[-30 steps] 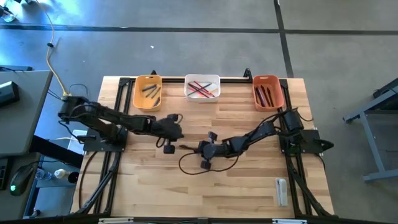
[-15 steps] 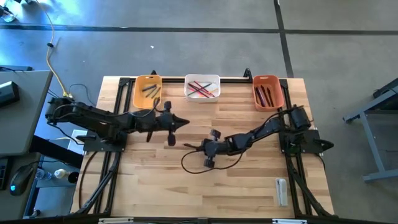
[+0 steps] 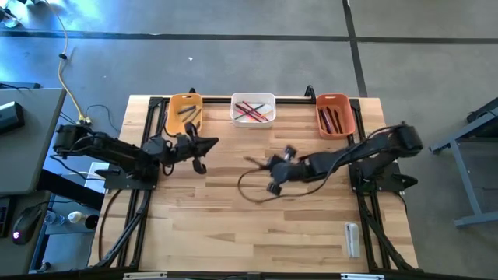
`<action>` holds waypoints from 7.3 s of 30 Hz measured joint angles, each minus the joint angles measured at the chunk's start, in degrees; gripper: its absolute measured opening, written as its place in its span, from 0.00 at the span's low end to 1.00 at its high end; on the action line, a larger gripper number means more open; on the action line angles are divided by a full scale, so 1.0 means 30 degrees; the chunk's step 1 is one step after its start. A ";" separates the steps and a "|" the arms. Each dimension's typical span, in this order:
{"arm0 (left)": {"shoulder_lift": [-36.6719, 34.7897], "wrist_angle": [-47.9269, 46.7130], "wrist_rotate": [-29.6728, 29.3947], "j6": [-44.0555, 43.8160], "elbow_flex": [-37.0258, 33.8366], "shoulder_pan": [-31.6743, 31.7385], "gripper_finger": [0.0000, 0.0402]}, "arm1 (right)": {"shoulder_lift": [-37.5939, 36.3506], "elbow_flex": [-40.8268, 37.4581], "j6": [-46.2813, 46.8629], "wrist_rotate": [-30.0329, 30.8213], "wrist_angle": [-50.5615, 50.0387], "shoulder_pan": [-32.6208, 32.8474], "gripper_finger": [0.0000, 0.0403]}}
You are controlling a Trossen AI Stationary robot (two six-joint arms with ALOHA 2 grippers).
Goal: Sort crayons/erasers/pens/pencils in bins
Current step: Put the black pen into the orange bin, then return to Home Position
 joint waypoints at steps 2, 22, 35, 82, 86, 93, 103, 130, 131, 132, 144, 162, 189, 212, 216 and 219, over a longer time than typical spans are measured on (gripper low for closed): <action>-0.0446 -0.0030 0.0007 -0.0018 -0.0228 0.0103 0.00 | -0.1468 0.0007 0.0723 0.0762 -0.2152 -0.0300 0.06; -0.1125 -0.0237 0.0168 0.0031 -0.0409 0.0074 0.00 | -0.7714 -0.3652 0.2998 0.4380 -1.1421 -1.2165 0.06; -0.1118 -0.0375 0.0168 0.0225 -0.0409 0.0074 0.00 | -0.7714 -0.7295 -0.1169 0.2240 -0.5087 -1.8230 0.06; -0.1118 -0.0817 0.0175 0.0366 -0.0409 0.0074 0.00 | -0.2938 -0.6401 -0.1166 0.0990 -0.2200 -1.9253 0.35; -0.1118 -0.0820 0.0175 0.0374 -0.0409 0.0074 0.00 | -0.3550 -0.4792 -0.1162 0.1003 -0.4352 -1.9225 0.33; -0.1118 -0.0968 0.0160 0.0519 -0.0402 0.0074 0.00 | -0.6270 -0.3721 -0.1654 0.0706 -0.6103 -1.8456 0.19; -0.1111 -0.1162 0.0153 0.0534 -0.0402 0.0074 0.00 | -1.2038 -0.6811 -0.1913 0.0718 -0.3381 -1.4601 0.02; -0.3626 -0.4989 0.4048 0.1696 -0.0397 0.0074 0.00 | -1.9518 -1.5912 -1.0400 -1.2919 1.3274 -0.6135 0.00; -0.4105 -0.5638 0.4079 0.1856 -0.0402 0.0074 0.00 | -1.9790 -1.5912 -1.0713 -1.2918 1.3139 -0.5970 0.00; -0.4609 -0.6321 0.4073 0.1896 -0.0402 0.0074 0.00 | -2.0117 -1.5912 -1.1046 -1.2884 1.2890 -0.5810 0.00; -1.0051 -0.7898 0.4144 0.1913 -0.2351 0.0088 0.00 | -2.3723 -1.6170 -1.1876 -1.0339 0.9663 -0.4871 0.00; -1.7254 -1.4751 0.3826 0.2326 -0.2420 0.0088 0.00 | -3.0357 -1.9409 -1.1303 -1.0186 0.9857 -0.7034 0.00; -2.1926 -2.2435 0.1866 0.0407 -0.2216 0.0125 0.00 | -3.0263 -1.9424 -1.0376 -0.3185 0.8350 -0.8121 0.00; -2.1919 -2.3432 0.2055 -0.1317 -0.2216 0.0125 0.00 | -2.9636 -1.9424 -0.7332 -0.1903 0.7816 -0.8106 0.00; -2.1766 -2.3478 0.2055 -0.0989 -0.2223 0.0125 0.00 | -2.9591 -1.9424 -0.9509 -0.1903 0.7816 -0.8114 0.00; -2.1766 -2.3471 0.2055 -0.1027 -0.2223 0.0125 0.00 | -2.9600 -1.9424 -1.0451 -0.1914 0.7812 -0.8114 0.00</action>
